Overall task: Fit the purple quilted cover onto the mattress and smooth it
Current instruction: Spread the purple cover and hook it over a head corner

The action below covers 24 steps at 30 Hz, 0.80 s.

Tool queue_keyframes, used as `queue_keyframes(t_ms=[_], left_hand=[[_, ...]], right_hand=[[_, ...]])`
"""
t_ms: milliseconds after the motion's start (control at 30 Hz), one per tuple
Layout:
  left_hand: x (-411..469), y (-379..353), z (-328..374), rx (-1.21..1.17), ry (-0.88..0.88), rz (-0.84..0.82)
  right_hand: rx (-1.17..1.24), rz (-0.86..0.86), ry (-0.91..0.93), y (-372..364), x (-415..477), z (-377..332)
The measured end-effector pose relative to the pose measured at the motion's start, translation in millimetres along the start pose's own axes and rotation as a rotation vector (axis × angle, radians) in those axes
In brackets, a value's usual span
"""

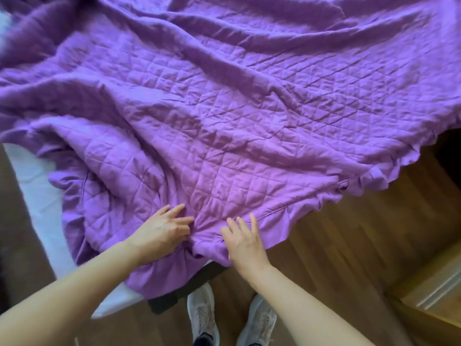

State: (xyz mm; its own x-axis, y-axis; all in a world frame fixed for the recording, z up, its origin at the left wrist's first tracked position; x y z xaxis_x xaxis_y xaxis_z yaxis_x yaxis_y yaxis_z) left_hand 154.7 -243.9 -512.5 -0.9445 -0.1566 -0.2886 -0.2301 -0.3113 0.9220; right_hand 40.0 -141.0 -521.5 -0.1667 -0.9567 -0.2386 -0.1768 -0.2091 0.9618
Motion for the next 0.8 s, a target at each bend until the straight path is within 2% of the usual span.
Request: queue_keyframes(t_ms=[100,233,333,400,467,500,567,667,733,800], left_hand=[[-27,-1,15,-0.05,-0.037,0.053],[-32,-21,12,-0.081,0.016,0.016],[-20,0,5,-0.075,0.102,0.153],[-20,-1,-17,0.066,0.29,0.043],[-38,-20,-42,0.11,0.487,-0.146],[-53,-32,-45,0.08,0.547,-0.236],[-75,-50,-44,0.045,0.593,-0.277],[-91,-57,-43,0.006,0.582,-0.31],[-92,-49,-47,0.004,0.504,-0.291],[-97,-28,-63,0.03,0.477,-0.192]], right_hand=[[-0.018,0.04,0.067,-13,-22,-8],[-0.024,0.036,0.007,-15,-17,-6],[0.034,-0.017,-0.018,-11,-4,-14],[0.033,-0.094,-0.001,-9,0,-25],[0.017,-0.156,0.074,-15,-2,-37],[0.019,-0.24,0.114,-26,-7,-43],[0.033,-0.328,0.132,-37,-21,-51],[0.049,-0.335,0.108,-41,-29,-55],[-0.001,-0.238,0.08,-30,-23,-55],[-0.041,-0.12,0.044,-21,-17,-58]])
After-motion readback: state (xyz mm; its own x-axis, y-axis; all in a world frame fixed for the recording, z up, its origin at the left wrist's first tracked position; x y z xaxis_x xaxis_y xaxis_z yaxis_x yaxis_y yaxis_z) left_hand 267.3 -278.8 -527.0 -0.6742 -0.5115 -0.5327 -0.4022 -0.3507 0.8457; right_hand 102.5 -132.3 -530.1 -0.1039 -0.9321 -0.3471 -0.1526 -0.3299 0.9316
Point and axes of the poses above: each hand's wrist, its own x-axis towards the middle knuckle, its own y-axis out of the back of the hand, z = x × y, the point moved 7 cm from there along x, towards the middle knuckle, and after that the axes turned 2 degrees about -x, right-handed, at the moved point
